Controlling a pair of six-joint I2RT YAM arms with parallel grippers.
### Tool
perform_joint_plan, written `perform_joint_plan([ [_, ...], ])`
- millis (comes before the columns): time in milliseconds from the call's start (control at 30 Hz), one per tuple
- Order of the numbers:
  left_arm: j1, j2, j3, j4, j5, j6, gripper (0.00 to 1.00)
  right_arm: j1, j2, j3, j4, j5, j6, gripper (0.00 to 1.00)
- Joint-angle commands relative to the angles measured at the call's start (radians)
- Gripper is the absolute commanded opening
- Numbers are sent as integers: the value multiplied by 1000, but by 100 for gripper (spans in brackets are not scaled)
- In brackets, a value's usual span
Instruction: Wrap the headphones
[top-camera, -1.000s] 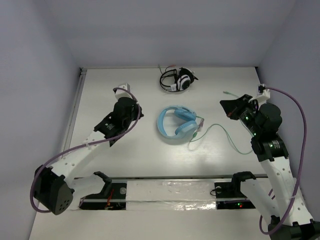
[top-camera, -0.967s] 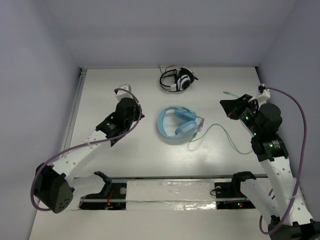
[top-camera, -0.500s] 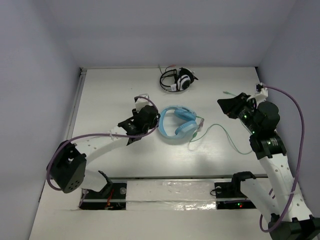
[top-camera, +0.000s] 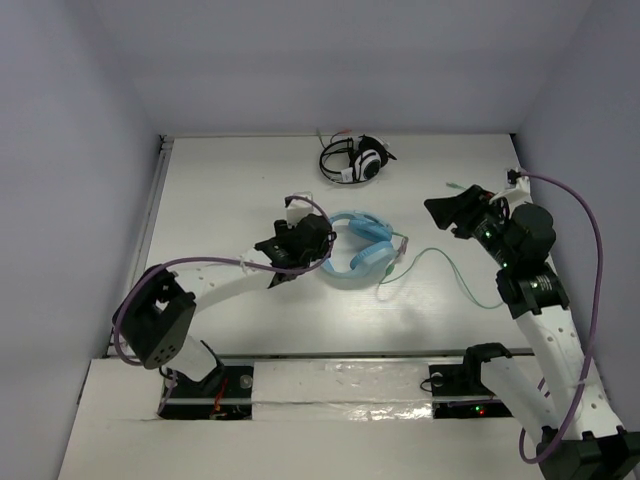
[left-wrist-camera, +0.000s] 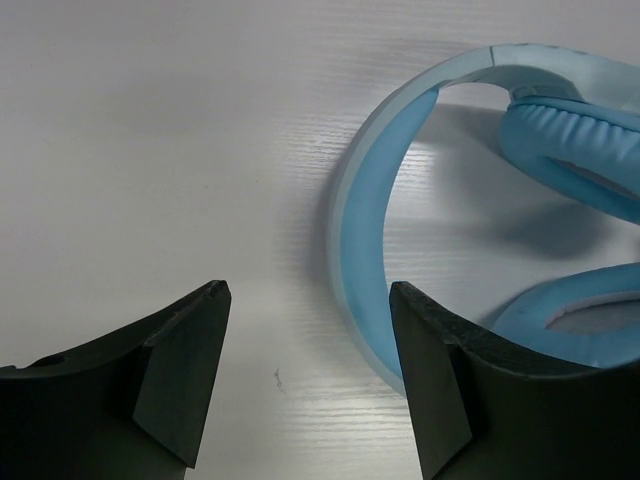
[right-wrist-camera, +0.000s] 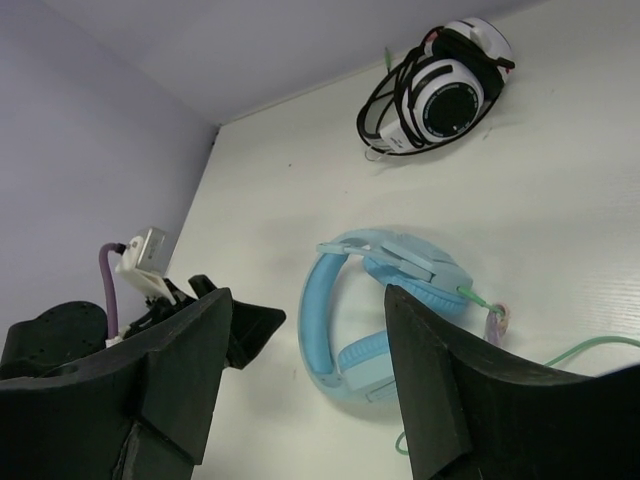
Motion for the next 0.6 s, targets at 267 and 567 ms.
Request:
perform_joint_plan([
  [267,-11,125,83,61,-3,1,64,-2,1,-8,57,-38,-5,69],
  [567,-11,250,109,154,-55,16,64,-2,8,-33,74,-88,13,71],
])
